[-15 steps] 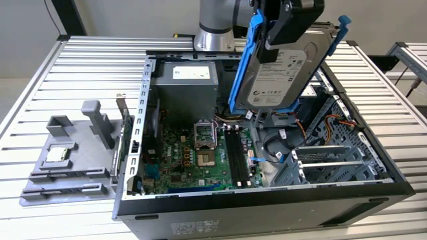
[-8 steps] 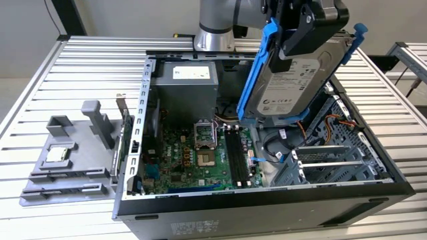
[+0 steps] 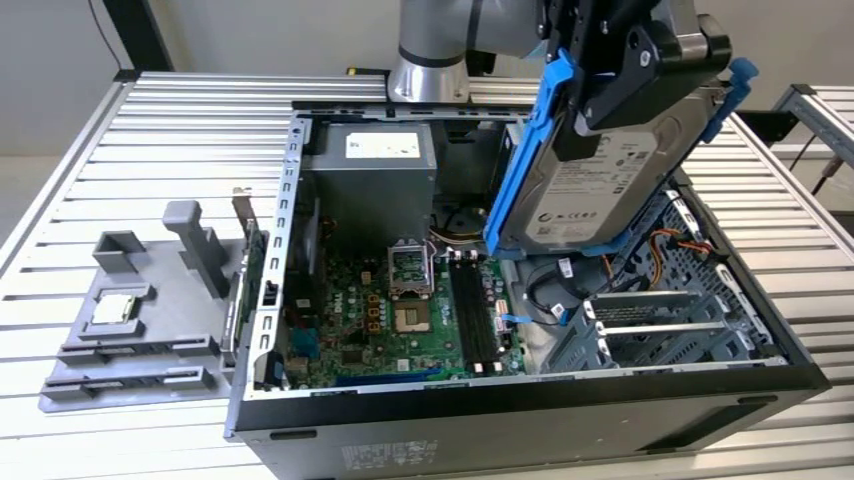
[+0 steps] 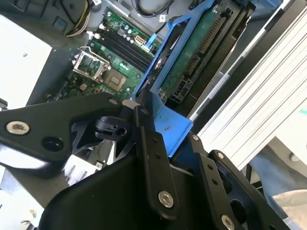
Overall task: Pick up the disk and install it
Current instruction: 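Pick up the disk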
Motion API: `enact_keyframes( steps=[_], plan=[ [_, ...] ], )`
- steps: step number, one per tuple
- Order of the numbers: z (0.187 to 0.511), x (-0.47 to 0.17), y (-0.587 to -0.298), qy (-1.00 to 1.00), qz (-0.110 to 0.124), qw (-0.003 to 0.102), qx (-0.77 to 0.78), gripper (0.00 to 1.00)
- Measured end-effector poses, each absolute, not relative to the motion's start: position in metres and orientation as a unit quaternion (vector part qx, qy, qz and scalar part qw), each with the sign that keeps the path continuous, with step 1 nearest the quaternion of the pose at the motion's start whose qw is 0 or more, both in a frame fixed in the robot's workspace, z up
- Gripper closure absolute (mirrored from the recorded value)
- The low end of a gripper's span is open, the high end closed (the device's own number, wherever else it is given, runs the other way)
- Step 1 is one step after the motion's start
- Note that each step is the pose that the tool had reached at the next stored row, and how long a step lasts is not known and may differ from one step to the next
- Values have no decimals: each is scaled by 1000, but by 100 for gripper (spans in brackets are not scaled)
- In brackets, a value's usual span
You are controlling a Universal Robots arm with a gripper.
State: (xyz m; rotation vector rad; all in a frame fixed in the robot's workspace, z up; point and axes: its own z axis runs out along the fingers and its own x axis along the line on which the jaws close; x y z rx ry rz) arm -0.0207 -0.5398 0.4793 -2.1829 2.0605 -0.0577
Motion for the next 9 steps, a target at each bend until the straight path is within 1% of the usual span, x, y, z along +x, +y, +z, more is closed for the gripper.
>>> enact_keyframes(
  steps=[6,9],
  plan=[
    [479,-19,-545,682,-27,77,-726,100],
    [479,-18,-548,682,-29,79,-726,100]
  ],
)
